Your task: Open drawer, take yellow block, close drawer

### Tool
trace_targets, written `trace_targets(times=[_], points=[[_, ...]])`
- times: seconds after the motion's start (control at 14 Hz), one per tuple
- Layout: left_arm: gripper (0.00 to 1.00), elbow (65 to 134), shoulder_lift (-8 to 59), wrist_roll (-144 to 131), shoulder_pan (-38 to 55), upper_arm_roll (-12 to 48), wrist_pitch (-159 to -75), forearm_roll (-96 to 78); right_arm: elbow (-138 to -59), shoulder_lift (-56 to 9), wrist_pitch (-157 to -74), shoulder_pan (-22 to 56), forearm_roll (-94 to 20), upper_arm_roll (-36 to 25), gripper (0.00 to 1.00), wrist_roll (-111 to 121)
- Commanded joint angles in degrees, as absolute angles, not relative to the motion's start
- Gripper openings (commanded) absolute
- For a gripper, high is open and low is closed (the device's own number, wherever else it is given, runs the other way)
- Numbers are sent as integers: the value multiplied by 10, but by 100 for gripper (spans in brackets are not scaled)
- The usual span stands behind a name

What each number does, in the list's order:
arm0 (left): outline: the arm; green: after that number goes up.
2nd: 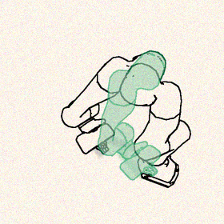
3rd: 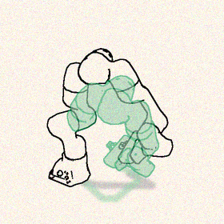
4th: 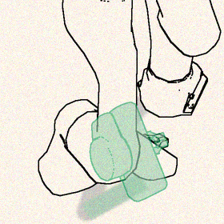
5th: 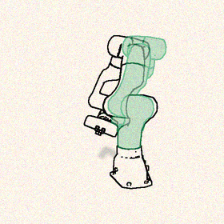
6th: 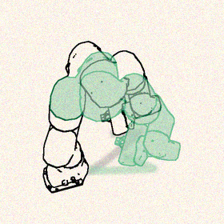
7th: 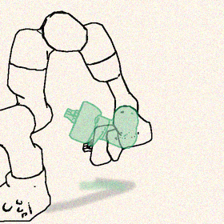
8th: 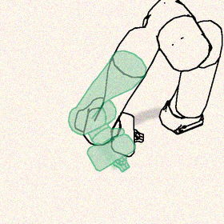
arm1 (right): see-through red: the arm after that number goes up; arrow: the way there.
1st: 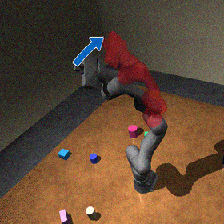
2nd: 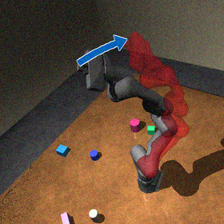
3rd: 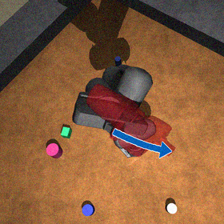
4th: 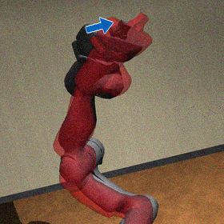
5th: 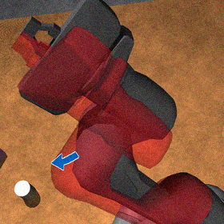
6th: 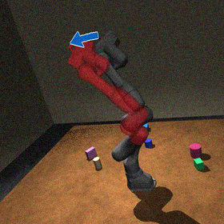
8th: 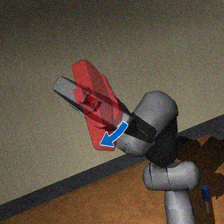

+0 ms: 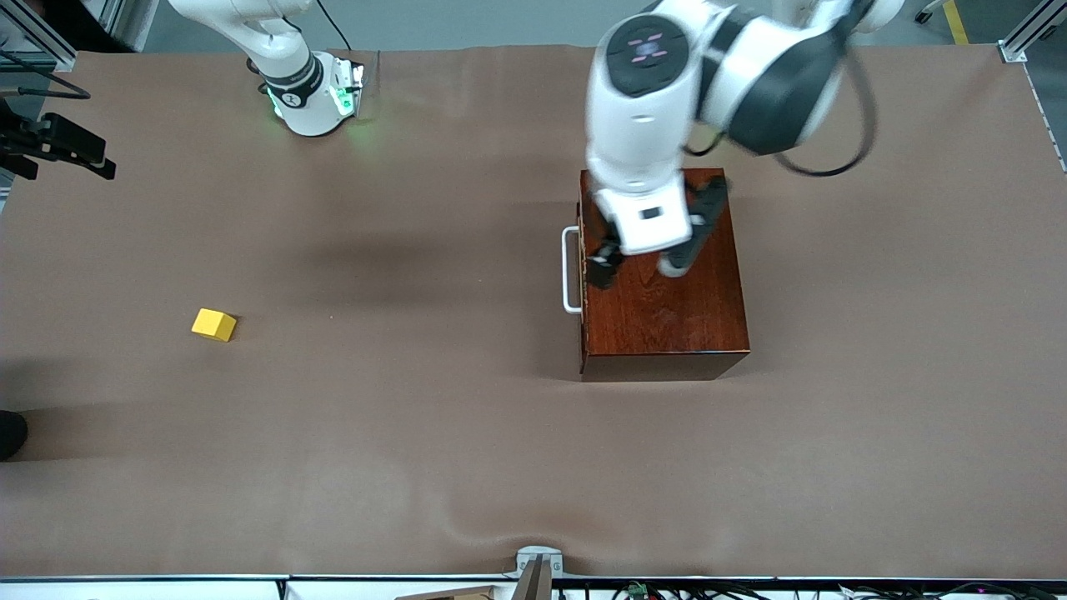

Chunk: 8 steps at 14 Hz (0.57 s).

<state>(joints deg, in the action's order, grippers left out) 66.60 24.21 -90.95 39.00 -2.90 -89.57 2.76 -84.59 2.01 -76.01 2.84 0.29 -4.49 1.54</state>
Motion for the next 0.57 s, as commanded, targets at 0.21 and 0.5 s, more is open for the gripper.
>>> trace_targets(times=[0.21, 0.5], points=[[100, 693, 168, -691, 307, -25, -827, 29, -867, 40, -773, -5, 4, -4, 100, 13], [100, 749, 105, -523, 237, -23, -806, 23, -861, 38, -771, -5, 6, -4, 100, 13]])
